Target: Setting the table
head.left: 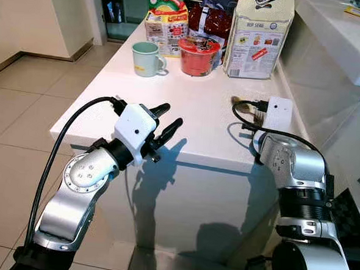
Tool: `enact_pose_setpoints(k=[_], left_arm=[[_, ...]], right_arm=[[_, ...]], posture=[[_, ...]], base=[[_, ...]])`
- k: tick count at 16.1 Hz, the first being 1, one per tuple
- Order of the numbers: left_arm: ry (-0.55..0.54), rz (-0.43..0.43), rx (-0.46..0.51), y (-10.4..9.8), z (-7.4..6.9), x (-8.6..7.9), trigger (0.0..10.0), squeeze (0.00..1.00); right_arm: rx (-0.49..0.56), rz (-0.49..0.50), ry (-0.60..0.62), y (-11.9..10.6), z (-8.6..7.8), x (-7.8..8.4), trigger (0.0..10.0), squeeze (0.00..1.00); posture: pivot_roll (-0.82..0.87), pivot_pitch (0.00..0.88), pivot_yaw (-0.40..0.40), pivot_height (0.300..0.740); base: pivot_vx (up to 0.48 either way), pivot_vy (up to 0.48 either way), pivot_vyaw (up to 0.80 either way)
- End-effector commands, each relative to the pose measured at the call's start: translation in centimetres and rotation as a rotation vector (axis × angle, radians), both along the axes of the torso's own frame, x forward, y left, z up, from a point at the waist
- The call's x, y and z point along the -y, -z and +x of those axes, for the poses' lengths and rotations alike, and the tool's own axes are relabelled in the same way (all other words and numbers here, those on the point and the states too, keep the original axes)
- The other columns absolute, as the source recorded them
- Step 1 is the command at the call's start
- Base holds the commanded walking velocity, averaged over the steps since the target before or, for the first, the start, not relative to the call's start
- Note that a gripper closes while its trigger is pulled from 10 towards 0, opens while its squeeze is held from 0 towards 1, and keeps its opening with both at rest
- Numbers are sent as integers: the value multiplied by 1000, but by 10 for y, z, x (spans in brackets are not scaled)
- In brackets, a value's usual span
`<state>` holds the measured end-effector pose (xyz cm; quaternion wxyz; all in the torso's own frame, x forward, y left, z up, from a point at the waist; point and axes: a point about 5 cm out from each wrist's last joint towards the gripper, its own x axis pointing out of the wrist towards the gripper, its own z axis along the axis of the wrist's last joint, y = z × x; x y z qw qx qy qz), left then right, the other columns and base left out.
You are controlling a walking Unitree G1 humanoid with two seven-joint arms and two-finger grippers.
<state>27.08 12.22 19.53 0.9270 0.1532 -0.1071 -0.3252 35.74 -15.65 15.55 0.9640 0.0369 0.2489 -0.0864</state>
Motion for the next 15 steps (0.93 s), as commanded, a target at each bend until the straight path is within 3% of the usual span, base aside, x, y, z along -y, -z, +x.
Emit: enact_pose_setpoints(k=[1, 6, 9, 11, 15], left_arm=[[8, 8, 20, -4, 2, 0, 10000, 0], [-7, 8, 29, -6, 4, -1, 10000, 0], [-14, 12, 33, -6, 6, -2, 10000, 0], [-20, 17, 37, -7, 8, -3, 10000, 0], [-21, 23, 41, -7, 8, -3, 10000, 0]], right_arm=[[-63, 15, 17, 10, -2, 4, 0, 0], [-38, 76, 26, 2, 4, 5, 0, 0], [-5, 195, 21, -14, 14, 3, 0, 0], [45, 304, -38, -37, 23, -2, 0, 0], [71, 542, -111, -55, 23, -15, 0, 0]], posture=[[5, 0, -2, 740], [4, 0, -3, 740], [3, 0, -2, 740], [5, 0, -5, 740], [4, 0, -5, 740]], base=[[0, 0, 0], [0, 0, 0], [0, 0, 0], [0, 0, 0], [0, 0, 0]])
